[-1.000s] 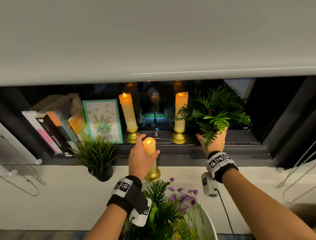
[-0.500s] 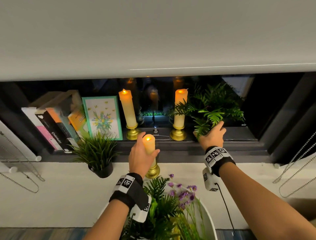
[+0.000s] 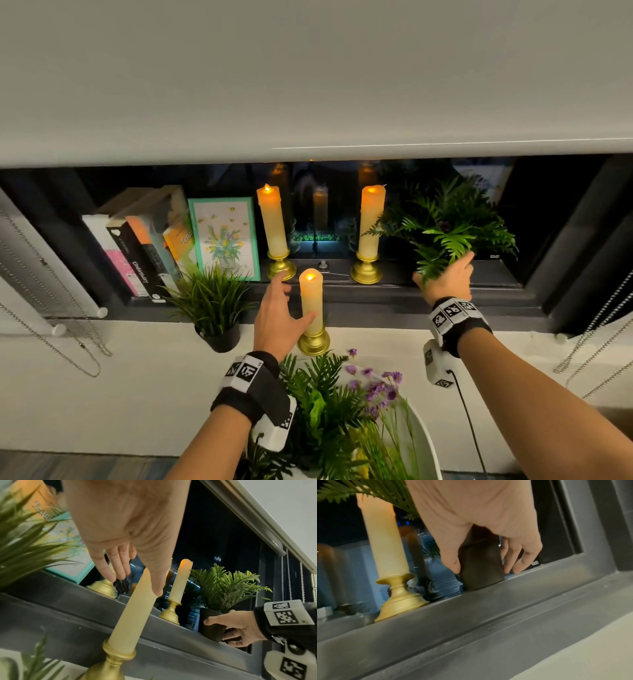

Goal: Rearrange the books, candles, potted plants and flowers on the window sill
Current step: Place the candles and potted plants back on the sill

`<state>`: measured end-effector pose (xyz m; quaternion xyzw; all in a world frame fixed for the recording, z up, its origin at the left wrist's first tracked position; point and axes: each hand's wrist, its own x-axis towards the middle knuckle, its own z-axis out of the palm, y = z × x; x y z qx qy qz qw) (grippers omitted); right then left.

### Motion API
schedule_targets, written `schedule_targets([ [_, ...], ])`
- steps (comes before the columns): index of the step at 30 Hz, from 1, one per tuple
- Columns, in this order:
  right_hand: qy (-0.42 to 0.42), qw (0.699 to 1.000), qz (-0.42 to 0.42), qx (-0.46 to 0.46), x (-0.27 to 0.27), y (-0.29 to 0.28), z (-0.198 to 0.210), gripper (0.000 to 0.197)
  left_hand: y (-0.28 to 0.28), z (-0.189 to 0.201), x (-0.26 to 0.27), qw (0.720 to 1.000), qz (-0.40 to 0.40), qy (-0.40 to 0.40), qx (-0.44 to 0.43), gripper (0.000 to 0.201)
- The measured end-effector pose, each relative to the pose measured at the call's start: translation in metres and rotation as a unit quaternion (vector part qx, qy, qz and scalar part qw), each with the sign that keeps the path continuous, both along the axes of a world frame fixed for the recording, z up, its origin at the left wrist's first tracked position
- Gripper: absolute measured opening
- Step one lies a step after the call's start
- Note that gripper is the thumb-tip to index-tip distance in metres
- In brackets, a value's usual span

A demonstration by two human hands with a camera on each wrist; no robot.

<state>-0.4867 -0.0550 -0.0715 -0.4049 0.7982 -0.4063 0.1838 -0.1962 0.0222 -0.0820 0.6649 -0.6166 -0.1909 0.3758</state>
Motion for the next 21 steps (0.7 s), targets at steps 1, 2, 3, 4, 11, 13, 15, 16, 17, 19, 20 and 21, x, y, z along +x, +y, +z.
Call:
schedule_targets([
  [1,-0.005,1.0,-0.014,-0.001,-0.003,0.001,0.0,0.112,0.001,0.0,0.0,1.0,-0.002,-0.004,-0.002,0.098],
  [2,-0.012,0.999,-0.032,0.0,-0.006,0.002,0.0,0.11,0.002,0.0,0.001,1.0,-0.004,-0.008,-0.005,0.098],
  [3,-0.017,0.999,-0.051,0.002,-0.01,0.002,0.001,0.108,0.002,0.001,0.002,1.0,-0.005,-0.009,-0.009,0.098],
  [4,-0.018,0.997,-0.07,0.006,-0.014,0.003,0.002,0.105,0.003,0.001,0.002,1.0,-0.006,-0.007,-0.014,0.099],
  [11,0.015,0.999,-0.034,0.037,-0.017,-0.006,0.001,0.097,0.0,0.002,-0.003,0.999,-0.005,-0.008,-0.031,0.099],
  [13,-0.004,0.999,-0.013,0.033,-0.014,-0.01,-0.002,0.088,-0.001,0.0,-0.005,0.999,-0.006,-0.007,-0.034,0.1],
  [15,-0.02,0.999,-0.005,0.03,-0.012,-0.013,-0.002,0.084,-0.001,-0.001,-0.006,0.999,-0.007,-0.008,-0.035,0.101],
  [16,-0.028,0.999,-0.005,0.027,-0.011,-0.014,-0.002,0.084,-0.001,-0.001,-0.006,0.999,-0.008,-0.009,-0.035,0.101],
  [17,-0.034,0.999,-0.006,0.023,-0.01,-0.015,-0.002,0.085,-0.001,-0.001,-0.006,0.999,-0.008,-0.008,-0.036,0.101],
  [19,-0.042,0.999,-0.005,0.016,-0.009,-0.015,-0.003,0.092,0.001,-0.002,-0.003,0.999,-0.008,-0.005,-0.04,0.1],
  [20,-0.046,0.999,-0.005,0.014,-0.008,-0.015,-0.003,0.096,0.001,-0.003,-0.001,0.999,-0.008,-0.006,-0.042,0.099],
  [21,-0.049,0.999,-0.005,0.012,-0.008,-0.014,-0.004,0.1,0.002,-0.004,0.001,0.999,-0.008,-0.006,-0.042,0.099],
])
